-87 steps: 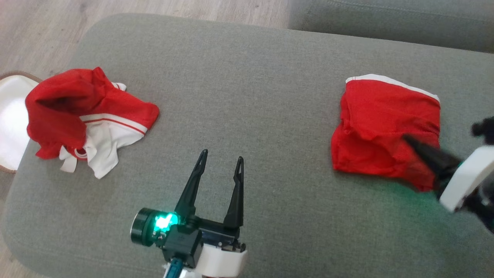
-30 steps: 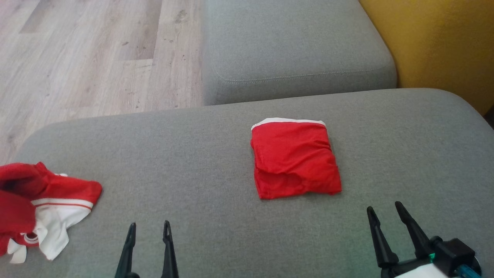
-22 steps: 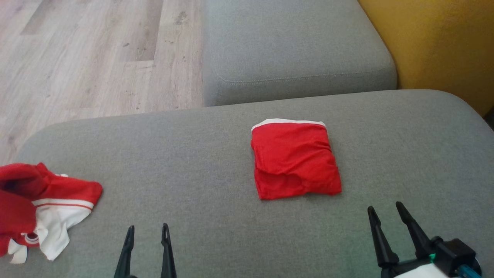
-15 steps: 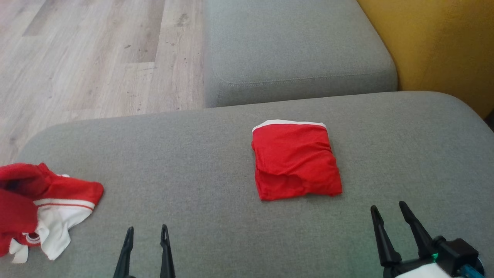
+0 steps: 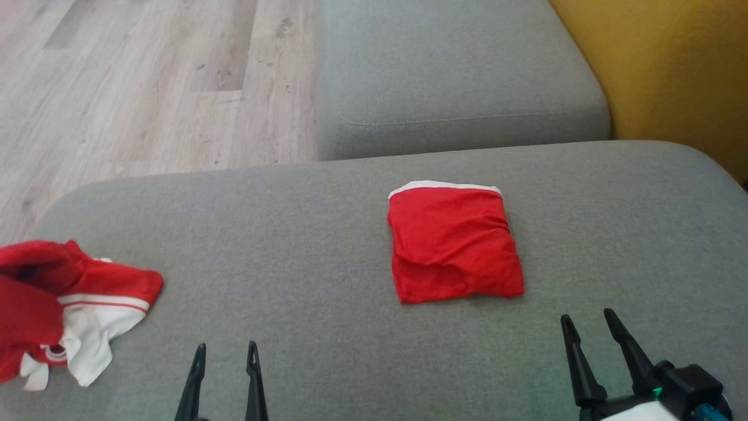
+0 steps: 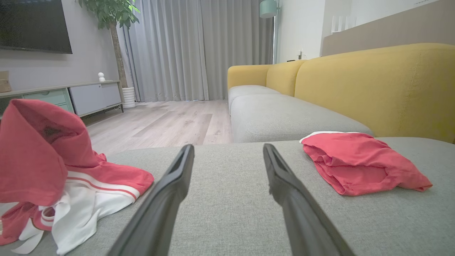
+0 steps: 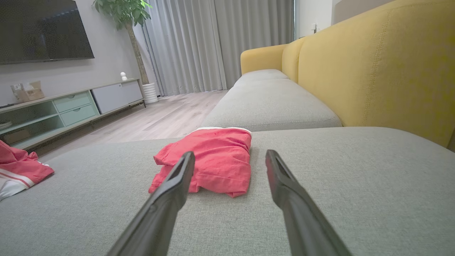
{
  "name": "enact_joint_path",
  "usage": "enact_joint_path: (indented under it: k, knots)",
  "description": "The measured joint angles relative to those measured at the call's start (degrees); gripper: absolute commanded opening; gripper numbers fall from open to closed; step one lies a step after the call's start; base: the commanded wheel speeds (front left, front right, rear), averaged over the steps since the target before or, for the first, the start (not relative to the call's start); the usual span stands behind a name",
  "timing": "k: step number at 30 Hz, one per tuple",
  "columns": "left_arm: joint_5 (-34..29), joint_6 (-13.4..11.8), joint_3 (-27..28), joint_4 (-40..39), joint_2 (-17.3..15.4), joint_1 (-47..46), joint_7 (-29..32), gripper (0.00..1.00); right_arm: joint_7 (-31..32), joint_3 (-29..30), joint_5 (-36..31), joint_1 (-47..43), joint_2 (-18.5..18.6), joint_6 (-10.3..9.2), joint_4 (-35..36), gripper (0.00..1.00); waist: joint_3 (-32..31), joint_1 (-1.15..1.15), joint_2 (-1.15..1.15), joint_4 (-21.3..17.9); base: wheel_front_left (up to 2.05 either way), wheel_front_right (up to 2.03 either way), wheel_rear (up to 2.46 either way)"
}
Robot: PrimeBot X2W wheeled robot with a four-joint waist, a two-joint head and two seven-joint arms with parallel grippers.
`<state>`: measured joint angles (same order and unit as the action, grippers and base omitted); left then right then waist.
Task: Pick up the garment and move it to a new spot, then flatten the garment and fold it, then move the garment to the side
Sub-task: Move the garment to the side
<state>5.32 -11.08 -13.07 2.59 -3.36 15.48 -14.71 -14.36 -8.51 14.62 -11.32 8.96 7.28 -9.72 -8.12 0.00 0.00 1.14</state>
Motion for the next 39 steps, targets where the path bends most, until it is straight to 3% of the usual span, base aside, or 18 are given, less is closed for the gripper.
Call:
enact_joint_path:
  k: [8,15,25,35,36,37,38,39]
  knots:
    - [-0.97,0.47,-1.68,-0.8,0.0,-0.31,0.0,1.0,0.0,1.62,0.67,0.31,-0.19,0.0,-2.35,1.0,2.27,0.0,0.0,2.14,0.0,0.0,0.0]
    - [-1.93,-0.18,-4.56,-2.18,0.0,-2.53,0.0,1.0,0.22,2.49,4.28,8.39,1.83,0.0,-11.68,1.0,5.7,0.0,0.0,4.37,0.0,0.0,0.0]
    - [-0.09,-0.67,-9.16,-3.03,0.03,-8.15,0.0,1.0,13.58,-2.3,15.02,29.43,9.23,0.0,-24.15,1.0,12.78,0.02,0.0,6.9,0.0,0.0,0.0]
    - [0.25,-2.11,-11.99,-3.7,0.09,-13.5,0.0,1.0,22.15,-8.69,25.17,38.9,11.74,0.0,-33.25,1.0,18.74,0.02,0.0,9.93,0.0,0.0,0.0]
    - [0.26,-2.13,-12.18,-3.66,0.09,-13.83,0.0,1.0,23.07,-9.99,26.38,39.18,11.73,0.0,-33.57,0.88,19.21,0.02,0.0,10.23,0.0,0.0,0.0]
    - [0.26,-2.42,-12.33,-3.61,0.09,-14.07,0.0,1.0,23.52,-11.37,27.51,39.24,11.66,0.0,-33.43,0.35,19.6,0.02,0.0,10.46,0.0,0.0,0.0]
    - [0.26,-2.64,-12.39,-3.61,0.09,-14.23,0.0,1.0,23.52,-12.34,28.67,39.34,11.65,0.0,-32.98,0.0,19.98,0.01,0.0,10.61,0.0,0.0,0.0]
    - [0.26,-2.79,-12.43,-3.61,0.09,-14.28,0.0,1.0,23.51,-13.35,29.73,39.57,11.83,0.0,-32.39,0.0,20.29,0.0,0.0,10.65,0.0,0.0,0.0]
